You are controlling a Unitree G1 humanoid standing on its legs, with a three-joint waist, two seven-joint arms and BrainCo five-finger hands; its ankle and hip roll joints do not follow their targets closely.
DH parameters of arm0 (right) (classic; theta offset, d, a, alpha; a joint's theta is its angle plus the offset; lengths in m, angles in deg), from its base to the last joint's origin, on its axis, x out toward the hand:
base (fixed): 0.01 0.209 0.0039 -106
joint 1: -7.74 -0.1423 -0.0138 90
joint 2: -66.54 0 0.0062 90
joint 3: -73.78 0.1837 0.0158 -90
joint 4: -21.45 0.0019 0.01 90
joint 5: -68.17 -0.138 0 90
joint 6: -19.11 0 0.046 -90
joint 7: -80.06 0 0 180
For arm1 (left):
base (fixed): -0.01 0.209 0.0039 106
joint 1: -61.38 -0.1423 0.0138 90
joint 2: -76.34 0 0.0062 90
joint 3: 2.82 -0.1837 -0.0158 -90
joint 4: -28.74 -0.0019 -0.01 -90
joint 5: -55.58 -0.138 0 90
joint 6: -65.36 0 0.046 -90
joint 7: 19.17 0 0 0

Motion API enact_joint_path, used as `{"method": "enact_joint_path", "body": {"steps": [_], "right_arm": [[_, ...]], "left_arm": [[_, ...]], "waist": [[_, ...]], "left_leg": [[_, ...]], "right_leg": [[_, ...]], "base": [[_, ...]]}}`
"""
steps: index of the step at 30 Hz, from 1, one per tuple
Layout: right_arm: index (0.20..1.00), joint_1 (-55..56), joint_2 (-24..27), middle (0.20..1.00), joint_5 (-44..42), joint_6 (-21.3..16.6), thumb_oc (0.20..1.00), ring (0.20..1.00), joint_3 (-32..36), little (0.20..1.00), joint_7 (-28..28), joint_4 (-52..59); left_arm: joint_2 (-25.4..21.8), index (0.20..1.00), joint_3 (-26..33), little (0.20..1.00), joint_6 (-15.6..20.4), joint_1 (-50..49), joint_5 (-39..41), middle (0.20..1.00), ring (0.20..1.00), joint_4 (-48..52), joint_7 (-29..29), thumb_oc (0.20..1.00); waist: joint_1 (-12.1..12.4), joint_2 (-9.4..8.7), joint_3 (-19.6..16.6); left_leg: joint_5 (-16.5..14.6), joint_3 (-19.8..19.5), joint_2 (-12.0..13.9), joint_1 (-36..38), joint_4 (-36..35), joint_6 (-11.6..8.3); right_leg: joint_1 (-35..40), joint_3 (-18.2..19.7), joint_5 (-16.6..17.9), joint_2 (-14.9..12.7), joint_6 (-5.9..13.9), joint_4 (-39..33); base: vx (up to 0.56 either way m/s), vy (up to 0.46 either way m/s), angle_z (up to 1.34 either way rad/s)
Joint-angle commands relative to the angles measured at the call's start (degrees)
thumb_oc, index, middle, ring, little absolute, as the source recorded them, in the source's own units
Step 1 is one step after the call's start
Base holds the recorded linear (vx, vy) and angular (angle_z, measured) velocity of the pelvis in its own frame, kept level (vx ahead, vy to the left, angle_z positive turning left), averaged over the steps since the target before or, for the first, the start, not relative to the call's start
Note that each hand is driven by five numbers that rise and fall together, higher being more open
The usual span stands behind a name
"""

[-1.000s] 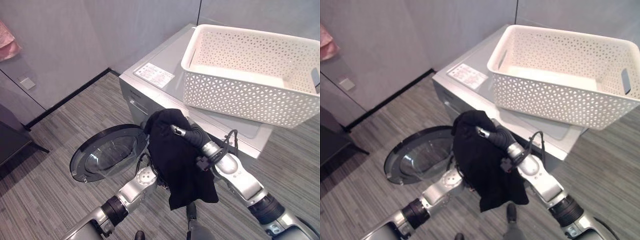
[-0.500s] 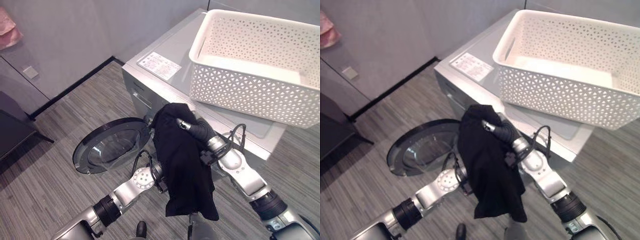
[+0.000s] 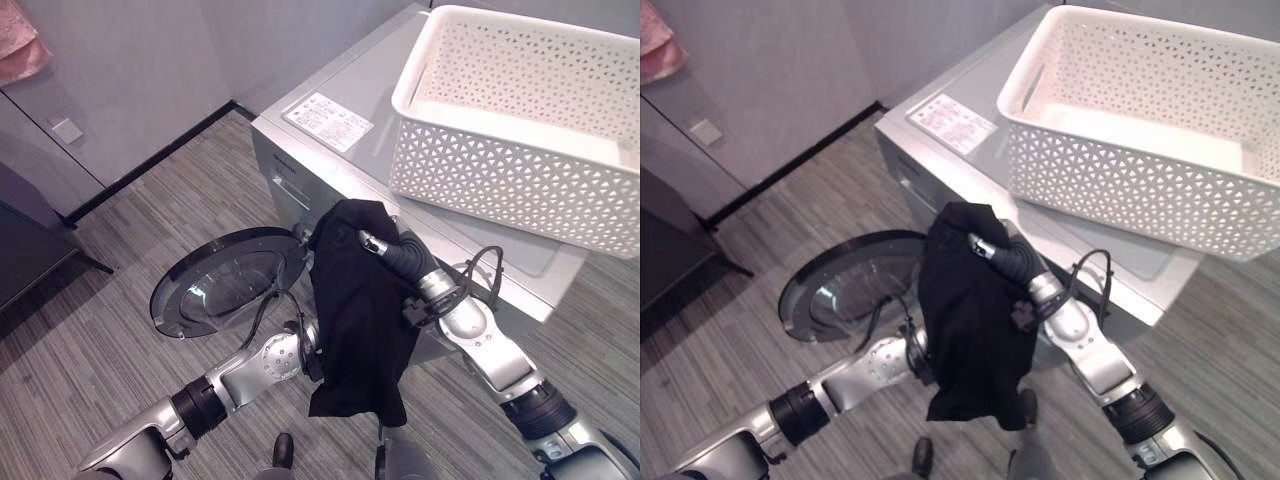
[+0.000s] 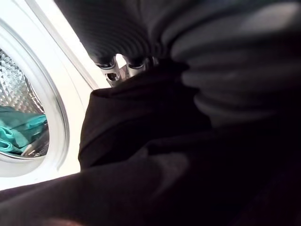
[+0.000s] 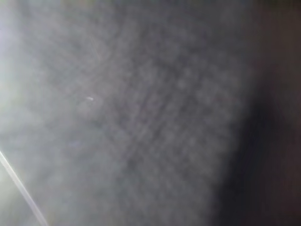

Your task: Grab the laundry basket,head to the washer,open it,put in the laundry and shut it.

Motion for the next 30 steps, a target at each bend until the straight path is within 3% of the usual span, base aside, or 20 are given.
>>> {"method": "enact_joint_path", "body": {"steps": [1, 6, 9, 21, 30], "right_arm": [[0.2, -3.06, -1.67, 0.2, 0.45, -2.43, 0.2, 0.2, 4.47, 0.2, 2.89, 1.83], [0.2, -5.61, -3.68, 0.2, 0.02, -0.92, 0.2, 0.2, 4.94, 0.2, 5.09, -0.66], [0.2, -7.33, -4.42, 0.2, -0.18, -0.47, 0.2, 0.2, 4.45, 0.2, 5.76, -1.9], [0.2, -9.95, -5.09, 0.2, -0.33, -1.37, 0.2, 0.2, 2.68, 0.2, 6.57, -4.16], [0.2, -7.53, -4.23, 0.2, -1.37, -1.91, 0.2, 0.2, 3.94, 0.2, 6.46, -3.1]], "left_arm": [[5.09, 1.0, -3.57, 1.0, 0.81, 2.27, -1.55, 1.0, 1.0, -2.69, 0.04, 1.0], [13.44, 1.0, -5.25, 1.0, -2.6, 6.73, 0.78, 1.0, 1.0, -10.78, 1.31, 1.0], [15.23, 1.0, -6.46, 1.0, -2.82, 9.22, 1.1, 1.0, 1.0, -12.37, 1.34, 1.0], [12.96, 1.0, -9.43, 1.0, 0.59, 12.77, -3.68, 1.0, 1.0, -8.88, 1.54, 1.0], [13.15, 1.0, -9.09, 1.0, 1.23, 12.02, -1.64, 1.0, 1.0, -9.57, 1.34, 1.0]], "waist": [[-0.85, -4.86, -1.74], [-1.57, -4.68, -1.42], [-1.81, -4.51, -1.18], [-1.79, -4.02, -0.56], [-2.4, -4.06, -0.9]], "left_leg": [[2.59, 1.57, 0.7, 0.07, -0.86, 1.43], [2.58, 1.5, 0.67, -0.21, -0.86, 1.51], [2.6, 1.45, 0.68, -0.4, -0.86, 1.52], [2.91, 1.59, 0.58, -1.32, -0.86, 1.39], [2.48, 1.76, 0.52, -0.74, -0.86, 1.54]], "right_leg": [[3.39, 5.88, -5.27, -3.56, 3.62, 0.06], [3.01, 5.98, -5.23, -3.41, 3.42, 0.06], [2.73, 6.11, -5.18, -3.31, 3.35, 0.06], [1.55, 6.54, -5.08, -3.41, 3.42, 0.07], [1.89, 6.52, -5.07, -3.61, 3.59, 0.07]], "base": [[0.0, 0.0, 0.0], [-0.01, 0.0, 0.0], [0.0, 0.0, 0.0], [-0.01, 0.0, 0.0], [0.0, 0.0, 0.0]]}}
